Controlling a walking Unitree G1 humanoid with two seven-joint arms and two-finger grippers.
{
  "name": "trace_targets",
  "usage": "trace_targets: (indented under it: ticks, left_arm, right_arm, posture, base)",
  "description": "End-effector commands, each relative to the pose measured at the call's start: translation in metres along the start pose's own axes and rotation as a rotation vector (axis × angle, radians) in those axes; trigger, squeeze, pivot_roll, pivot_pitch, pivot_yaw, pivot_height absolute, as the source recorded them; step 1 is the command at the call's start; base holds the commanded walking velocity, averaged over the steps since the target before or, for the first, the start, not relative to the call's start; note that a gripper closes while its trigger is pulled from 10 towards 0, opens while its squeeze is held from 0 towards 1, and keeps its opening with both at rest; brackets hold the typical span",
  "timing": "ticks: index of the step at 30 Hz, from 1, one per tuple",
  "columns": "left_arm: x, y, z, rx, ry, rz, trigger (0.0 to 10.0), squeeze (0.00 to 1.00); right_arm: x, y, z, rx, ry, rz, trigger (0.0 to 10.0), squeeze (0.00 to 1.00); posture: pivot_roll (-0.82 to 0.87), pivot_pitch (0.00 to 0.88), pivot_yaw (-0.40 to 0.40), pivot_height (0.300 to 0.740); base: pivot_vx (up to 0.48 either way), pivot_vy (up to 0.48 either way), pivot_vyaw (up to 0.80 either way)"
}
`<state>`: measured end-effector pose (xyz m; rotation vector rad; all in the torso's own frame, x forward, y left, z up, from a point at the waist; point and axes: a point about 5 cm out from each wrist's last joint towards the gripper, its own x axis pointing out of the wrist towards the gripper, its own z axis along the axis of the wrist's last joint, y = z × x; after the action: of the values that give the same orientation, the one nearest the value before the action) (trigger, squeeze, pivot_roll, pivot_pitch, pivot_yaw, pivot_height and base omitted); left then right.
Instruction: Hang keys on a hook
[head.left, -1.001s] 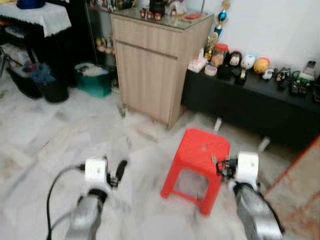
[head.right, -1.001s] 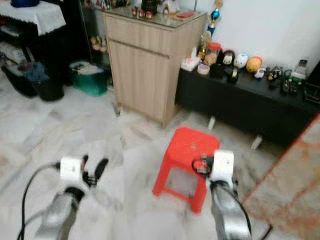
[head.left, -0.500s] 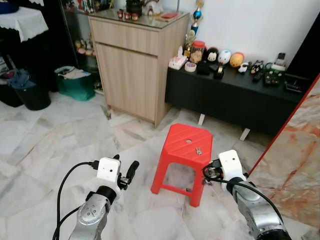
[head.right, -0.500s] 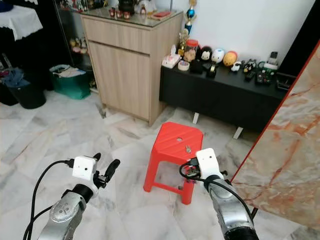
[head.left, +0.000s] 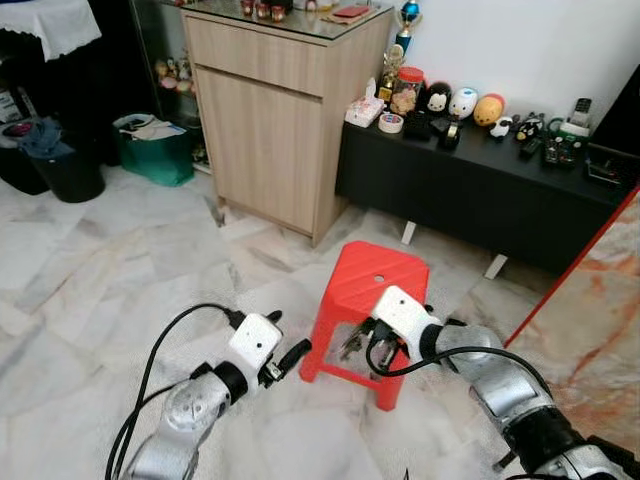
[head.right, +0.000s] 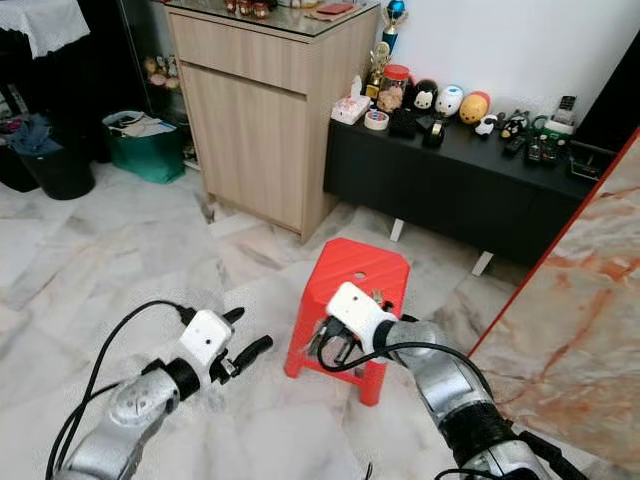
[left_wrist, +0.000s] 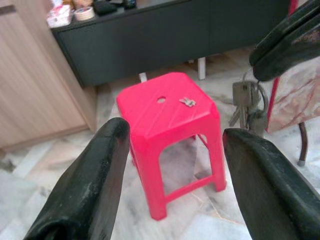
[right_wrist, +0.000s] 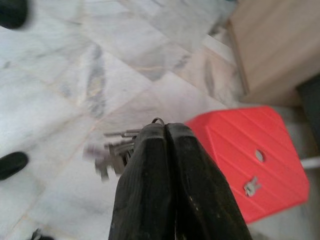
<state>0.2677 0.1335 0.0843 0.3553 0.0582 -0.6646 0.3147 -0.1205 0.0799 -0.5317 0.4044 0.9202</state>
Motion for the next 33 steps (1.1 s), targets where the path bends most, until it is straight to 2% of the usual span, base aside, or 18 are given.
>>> trace_targets:
  ticks: [1,7,17,23,27,33]
  left_arm:
    - [0.002,-0.003,0.004,0.022,0.003,-0.045,10.0,0.0]
    - [0.002,-0.013,0.0,0.056,0.045,-0.125,10.0,0.0]
    - [0.004,-0.022,0.0,0.048,0.062,-0.178,10.0,0.0]
    - [0.003,-0.025,0.0,0.045,0.074,-0.209,10.0,0.0]
    - [0.002,-0.028,-0.002,0.046,0.089,-0.239,10.0,0.0]
    - [0.0,-0.029,-0.004,0.048,0.107,-0.239,10.0,0.0]
  right_arm:
    - [-0.002,-0.003,0.011,-0.067,-0.019,0.044,10.0,0.0]
    - [0.001,0.01,0.022,-0.165,-0.041,0.165,10.0,0.0]
    - [0.008,0.024,0.039,-0.181,-0.103,0.201,10.0,0.0]
    - [0.01,0.024,0.044,-0.183,-0.114,0.189,10.0,0.0]
    - [0.014,0.03,0.049,-0.187,-0.126,0.193,10.0,0.0]
    - [0.014,0.031,0.053,-0.195,-0.138,0.192,10.0,0.0]
  posture:
    - [0.14,0.0,-0.147,0.74]
    - [0.14,0.0,-0.151,0.74]
    - [0.14,0.0,-0.148,0.74]
    - [0.14,0.0,-0.147,0.74]
    - [0.14,0.0,-0.147,0.74]
    - [0.15,0.0,-0.151,0.74]
  base:
    - [0.0,0.0,0.0]
    - [0.0,0.0,0.0]
    - [0.0,0.0,0.0]
    - [0.0,0.0,0.0]
    - [0.0,0.0,0.0]
    - [0.0,0.0,0.0]
